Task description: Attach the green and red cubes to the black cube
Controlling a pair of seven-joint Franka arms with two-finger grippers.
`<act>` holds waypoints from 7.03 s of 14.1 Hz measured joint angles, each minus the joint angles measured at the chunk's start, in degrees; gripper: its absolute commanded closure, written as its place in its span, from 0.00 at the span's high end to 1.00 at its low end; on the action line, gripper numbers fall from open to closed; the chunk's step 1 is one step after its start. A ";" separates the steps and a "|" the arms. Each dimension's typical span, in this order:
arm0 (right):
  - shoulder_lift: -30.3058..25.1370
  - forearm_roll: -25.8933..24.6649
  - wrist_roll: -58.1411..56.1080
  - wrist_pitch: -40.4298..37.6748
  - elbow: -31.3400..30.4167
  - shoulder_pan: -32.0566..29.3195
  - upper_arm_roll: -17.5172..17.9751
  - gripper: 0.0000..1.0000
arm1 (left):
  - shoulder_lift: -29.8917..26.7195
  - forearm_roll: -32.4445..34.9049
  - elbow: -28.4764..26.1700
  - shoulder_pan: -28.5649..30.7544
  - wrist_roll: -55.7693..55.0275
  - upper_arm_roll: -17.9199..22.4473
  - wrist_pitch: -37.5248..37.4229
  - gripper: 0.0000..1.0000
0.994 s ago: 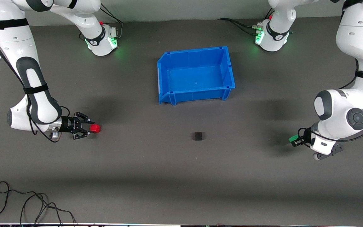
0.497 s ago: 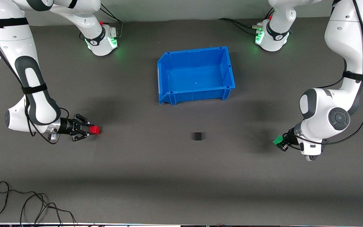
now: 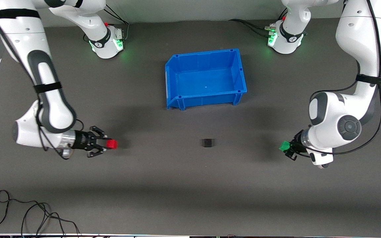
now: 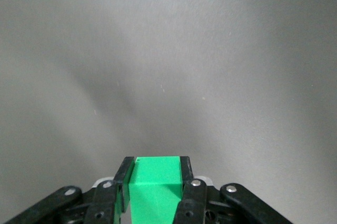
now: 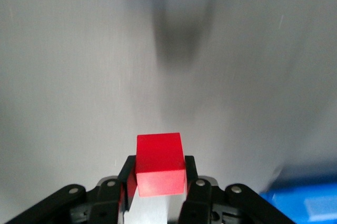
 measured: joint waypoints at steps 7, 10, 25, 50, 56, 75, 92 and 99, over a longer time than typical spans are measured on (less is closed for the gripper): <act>7.82 3.67 18.47 14.12 8.79 18.15 0.30 0.28 | 3.20 -0.15 2.99 -8.00 -24.39 -0.10 0.25 0.00; 12.99 3.77 26.39 18.01 14.45 24.27 0.31 0.28 | 7.74 -0.22 8.23 -12.29 -38.51 -0.10 1.22 0.00; 23.23 3.78 33.18 21.46 23.76 30.86 0.29 0.28 | 14.68 -0.16 9.74 -22.80 -61.10 0.33 9.94 0.00; 23.54 2.32 30.77 21.20 25.35 32.18 -0.60 1.00 | 15.15 2.65 10.43 -23.96 -61.10 1.32 10.40 1.00; 17.26 -9.93 26.98 6.46 26.43 30.12 -8.08 1.00 | 5.71 2.91 11.87 -17.99 -50.04 1.87 -3.88 1.00; -16.60 -37.49 -41.44 -27.93 20.29 22.73 -22.96 1.00 | -13.11 3.69 14.12 3.40 38.76 2.49 -33.84 1.00; -26.47 -39.44 -68.75 -29.74 14.79 -9.51 3.25 1.00 | -27.57 3.60 12.89 6.35 68.52 5.38 -41.81 1.00; -26.94 -39.45 -68.76 -31.55 14.70 -9.38 3.43 1.00 | -28.87 3.60 11.97 2.78 69.90 8.99 -41.82 1.00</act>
